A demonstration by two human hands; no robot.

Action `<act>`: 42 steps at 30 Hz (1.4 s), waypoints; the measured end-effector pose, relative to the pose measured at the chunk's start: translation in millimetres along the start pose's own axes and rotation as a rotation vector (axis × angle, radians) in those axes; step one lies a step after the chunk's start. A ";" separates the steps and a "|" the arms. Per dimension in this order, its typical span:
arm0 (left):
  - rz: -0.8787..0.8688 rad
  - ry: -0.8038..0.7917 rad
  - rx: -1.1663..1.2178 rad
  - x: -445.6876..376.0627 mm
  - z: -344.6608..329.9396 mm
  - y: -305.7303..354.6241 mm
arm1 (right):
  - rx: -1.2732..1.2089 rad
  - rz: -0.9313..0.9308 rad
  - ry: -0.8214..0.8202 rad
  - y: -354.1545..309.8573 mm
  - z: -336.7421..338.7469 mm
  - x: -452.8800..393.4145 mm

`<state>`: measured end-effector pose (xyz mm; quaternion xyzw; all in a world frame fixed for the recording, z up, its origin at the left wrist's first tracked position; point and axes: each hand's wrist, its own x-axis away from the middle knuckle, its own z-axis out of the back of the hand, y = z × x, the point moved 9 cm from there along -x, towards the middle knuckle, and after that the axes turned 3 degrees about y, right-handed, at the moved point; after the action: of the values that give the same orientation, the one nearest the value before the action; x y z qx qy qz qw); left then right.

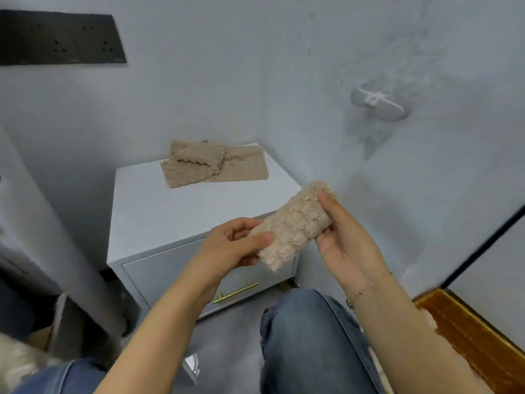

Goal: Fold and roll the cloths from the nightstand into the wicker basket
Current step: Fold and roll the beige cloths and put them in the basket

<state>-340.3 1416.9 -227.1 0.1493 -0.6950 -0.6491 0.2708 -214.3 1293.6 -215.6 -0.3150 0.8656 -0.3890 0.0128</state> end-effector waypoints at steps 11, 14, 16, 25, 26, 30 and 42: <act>-0.028 -0.160 -0.147 41.5 -138.2 -18.5 | 0.065 0.110 0.269 -58.1 128.9 79.8; -0.017 -0.210 -0.185 40.0 -174.4 -31.2 | 0.122 0.137 0.320 -72.9 161.9 91.9; -0.015 -0.253 -0.203 37.8 -196.0 -40.6 | 0.126 0.136 0.356 -79.6 182.6 95.9; -0.054 -0.424 -0.471 -9.2 -320.6 -103.2 | -0.034 0.160 0.616 -116.9 332.0 76.6; -0.062 -0.435 -0.501 -17.2 -334.4 -113.4 | -0.073 0.135 0.653 -117.6 353.5 71.6; -0.157 -0.517 -0.724 -45.0 -371.8 -161.0 | -0.084 0.047 0.748 -117.2 430.0 48.8; -0.411 -0.839 -1.229 -94.5 -397.5 -307.7 | 0.198 -0.179 0.973 -35.0 605.7 -29.5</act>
<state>-81.5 1108.5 -542.6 -0.1601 -0.2126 -0.9580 -0.1070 -10.1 889.5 -620.5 -0.1676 0.6998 -0.5704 -0.3959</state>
